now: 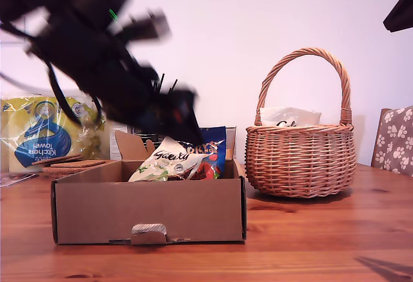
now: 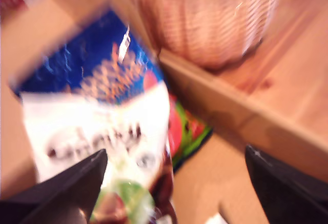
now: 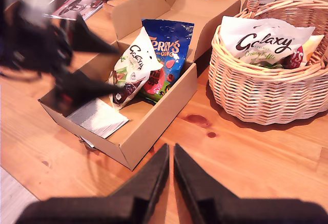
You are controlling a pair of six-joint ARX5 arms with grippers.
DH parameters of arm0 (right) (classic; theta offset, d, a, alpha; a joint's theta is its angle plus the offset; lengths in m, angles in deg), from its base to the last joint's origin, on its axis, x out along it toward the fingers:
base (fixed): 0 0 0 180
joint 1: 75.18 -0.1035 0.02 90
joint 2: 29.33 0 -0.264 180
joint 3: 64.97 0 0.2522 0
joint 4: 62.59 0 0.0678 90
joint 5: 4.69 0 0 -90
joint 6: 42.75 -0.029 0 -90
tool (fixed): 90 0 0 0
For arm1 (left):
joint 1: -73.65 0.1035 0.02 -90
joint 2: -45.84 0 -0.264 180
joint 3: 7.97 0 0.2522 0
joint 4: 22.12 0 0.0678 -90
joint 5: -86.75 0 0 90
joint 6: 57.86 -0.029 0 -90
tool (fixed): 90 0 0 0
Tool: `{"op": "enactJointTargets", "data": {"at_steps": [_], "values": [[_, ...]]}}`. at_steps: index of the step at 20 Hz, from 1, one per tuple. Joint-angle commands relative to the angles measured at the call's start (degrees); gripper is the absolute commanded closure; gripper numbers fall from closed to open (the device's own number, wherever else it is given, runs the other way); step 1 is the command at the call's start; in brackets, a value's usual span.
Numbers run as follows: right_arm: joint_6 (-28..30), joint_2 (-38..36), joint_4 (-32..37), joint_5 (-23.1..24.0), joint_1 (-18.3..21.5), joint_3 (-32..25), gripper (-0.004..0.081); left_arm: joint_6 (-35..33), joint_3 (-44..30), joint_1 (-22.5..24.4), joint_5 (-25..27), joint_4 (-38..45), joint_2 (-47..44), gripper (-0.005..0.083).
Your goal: Move the bags of Easter eggs from the cardboard box on the left into the woven basket on the right side.
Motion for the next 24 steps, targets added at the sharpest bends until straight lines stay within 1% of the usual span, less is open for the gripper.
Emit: {"op": "enactJointTargets", "data": {"at_steps": [1, 4, 8, 14, 15, 16, 17, 18, 19, 20, 21, 24], "values": [[0.0, 0.3, 0.5, 0.1, 0.1, -1.3, 0.0778, 2.1, 2.1, 0.0, 2.5, 1.3, 2.9, -0.0019], [0.0, 0.3, 0.5, 0.1, 0.1, -1.3, 0.0778, 5.7, 4.7, 0.0, 8.6, 1.4, 7.4, -0.0019], [0.0, 0.3, 0.6, 0.1, 0.1, -1.3, 0.0778, 8.6, 7.5, 0.0, 12.5, -2.4, 13.1, -0.0019], [0.0, 0.3, 0.6, 0.1, 0.1, -1.3, 0.0778, 9.0, 8.0, 0.0, 12.5, -4.9, 15.7, -0.001], [0.0, 0.3, 0.6, 0.1, 0.1, -1.3, 0.0778, 8.9, 8.0, 0.0, 12.5, -5.1, 15.7, 0.0029], [0.0, 0.3, 0.6, 0.1, 0.1, -1.3, 0.0778, 8.9, 8.3, 0.0, 12.5, -5.7, 15.7, 0.0105], [0.0, 0.3, 0.6, 0.1, 0.1, -1.3, 0.0778, 8.9, 8.7, 0.0, 12.5, -7.0, 15.7, 0.0235], [0.0, 0.3, 0.6, 0.1, 0.1, -1.3, 0.0778, 8.8, 9.1, 0.0, 12.4, -8.4, 15.7, 0.0412], [0.0, 0.3, 0.5, 0.1, 0.1, -1.3, 0.0778, 8.4, 9.5, 0.0, 12.4, -9.3, 15.7, 0.056], [0.0, 0.3, 0.5, 0.1, 0.1, -1.3, 0.0778, 8.4, 9.7, 0.0, 12.4, -9.6, 15.7, 0.0646], [0.0, 0.3, 0.6, 0.1, 0.1, -1.3, 0.0778, 8.4, 9.7, 0.0, 12.5, -9.5, 15.6, 0.0667], [0.0, 0.3, 0.5, 0.1, 0.1, -1.3, 0.0778, 8.4, 9.7, 0.0, 12.5, -10.3, 14.6, 0.0666]]}}
